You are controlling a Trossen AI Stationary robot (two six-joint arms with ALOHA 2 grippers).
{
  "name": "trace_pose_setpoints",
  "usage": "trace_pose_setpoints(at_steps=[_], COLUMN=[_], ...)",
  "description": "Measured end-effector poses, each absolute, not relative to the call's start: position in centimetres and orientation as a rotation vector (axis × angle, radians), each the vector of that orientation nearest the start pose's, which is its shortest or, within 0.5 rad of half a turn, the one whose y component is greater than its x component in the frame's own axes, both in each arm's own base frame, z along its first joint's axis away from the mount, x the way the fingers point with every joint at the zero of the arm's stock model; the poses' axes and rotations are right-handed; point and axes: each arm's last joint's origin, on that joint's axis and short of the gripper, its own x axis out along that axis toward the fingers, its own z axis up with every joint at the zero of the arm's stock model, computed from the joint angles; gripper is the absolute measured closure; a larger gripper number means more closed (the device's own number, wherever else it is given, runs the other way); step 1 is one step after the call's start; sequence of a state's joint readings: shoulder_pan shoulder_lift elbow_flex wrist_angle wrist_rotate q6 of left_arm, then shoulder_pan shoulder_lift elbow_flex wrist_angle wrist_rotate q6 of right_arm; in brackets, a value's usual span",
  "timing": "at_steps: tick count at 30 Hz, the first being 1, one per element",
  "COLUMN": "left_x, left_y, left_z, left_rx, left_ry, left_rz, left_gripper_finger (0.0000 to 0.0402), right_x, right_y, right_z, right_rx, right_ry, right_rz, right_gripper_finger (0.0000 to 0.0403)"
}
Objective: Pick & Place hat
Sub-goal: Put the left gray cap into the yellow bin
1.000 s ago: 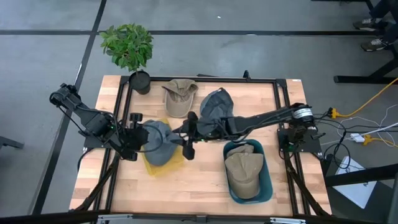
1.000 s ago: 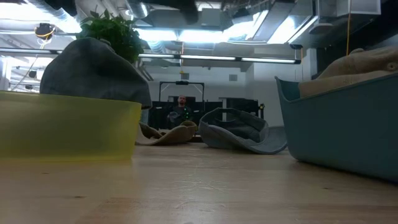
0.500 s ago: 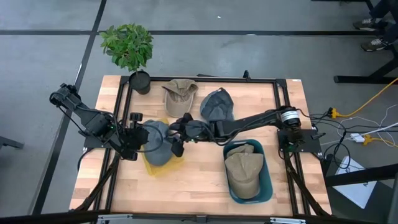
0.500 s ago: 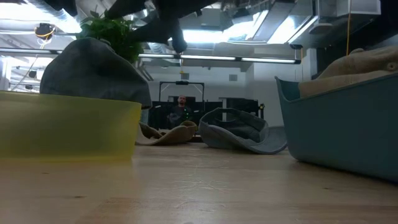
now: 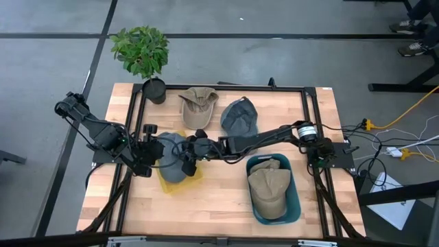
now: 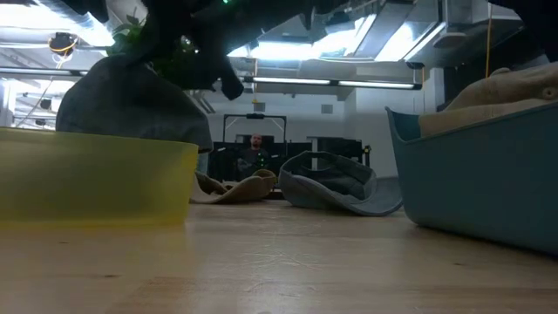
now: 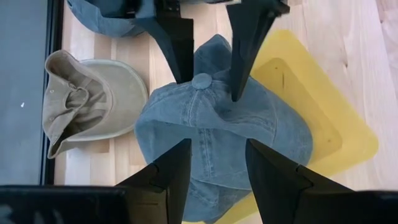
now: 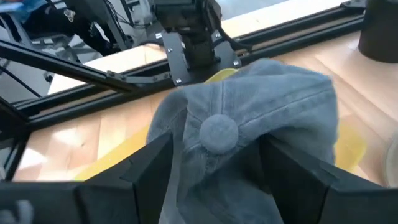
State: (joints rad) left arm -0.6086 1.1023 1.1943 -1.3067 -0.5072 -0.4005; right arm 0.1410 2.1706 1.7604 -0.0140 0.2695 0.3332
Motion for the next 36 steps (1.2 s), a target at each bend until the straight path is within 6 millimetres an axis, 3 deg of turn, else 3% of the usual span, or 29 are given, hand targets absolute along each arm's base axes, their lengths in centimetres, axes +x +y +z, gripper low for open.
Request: trace_pose_setpoints(at_steps=[3, 6, 12, 14, 19, 25, 30, 36], left_x=[14.9, 14.9, 14.9, 14.9, 14.9, 14.9, 14.9, 14.6], left_y=[-8.7, -8.7, -8.7, -8.7, -8.7, -8.6, -8.6, -8.3], left_z=[33.4, 33.4, 33.4, 33.4, 33.4, 33.4, 33.4, 33.7], left_rx=[0.273, 0.271, 0.271, 0.271, 0.293, 0.39, 0.46, 0.538], left_ry=[1.011, 1.011, 1.012, 1.012, 1.015, 1.015, 1.016, 1.0], left_rz=[0.118, 0.119, 0.119, 0.118, 0.106, 0.07, 0.043, 0.022], left_gripper_finger=[0.0254, 0.0254, 0.0254, 0.0254, 0.0255, 0.0255, 0.0255, 0.0255], right_x=[50.3, 50.3, 50.2, 50.2, 50.1, 49.1, 48.1, 47.7], right_y=[6.4, 6.4, 6.4, 6.4, 6.3, 6.2, 6.3, 5.4], right_z=[23.5, 23.4, 23.6, 23.6, 24.5, 29.1, 32.5, 33.8], right_rx=[0.238, 0.211, 0.157, 0.145, 0.078, -0.114, -0.258, -0.325], right_ry=[0.404, 0.417, 0.417, 0.418, 0.49, 0.573, 0.595, 0.532], right_rz=[-0.196, -0.193, -0.173, -0.169, -0.136, -0.071, 0.191, 0.519], right_gripper_finger=[0.017, 0.0203, 0.0355, 0.0388, 0.0391, 0.0396, 0.0398, 0.0398])
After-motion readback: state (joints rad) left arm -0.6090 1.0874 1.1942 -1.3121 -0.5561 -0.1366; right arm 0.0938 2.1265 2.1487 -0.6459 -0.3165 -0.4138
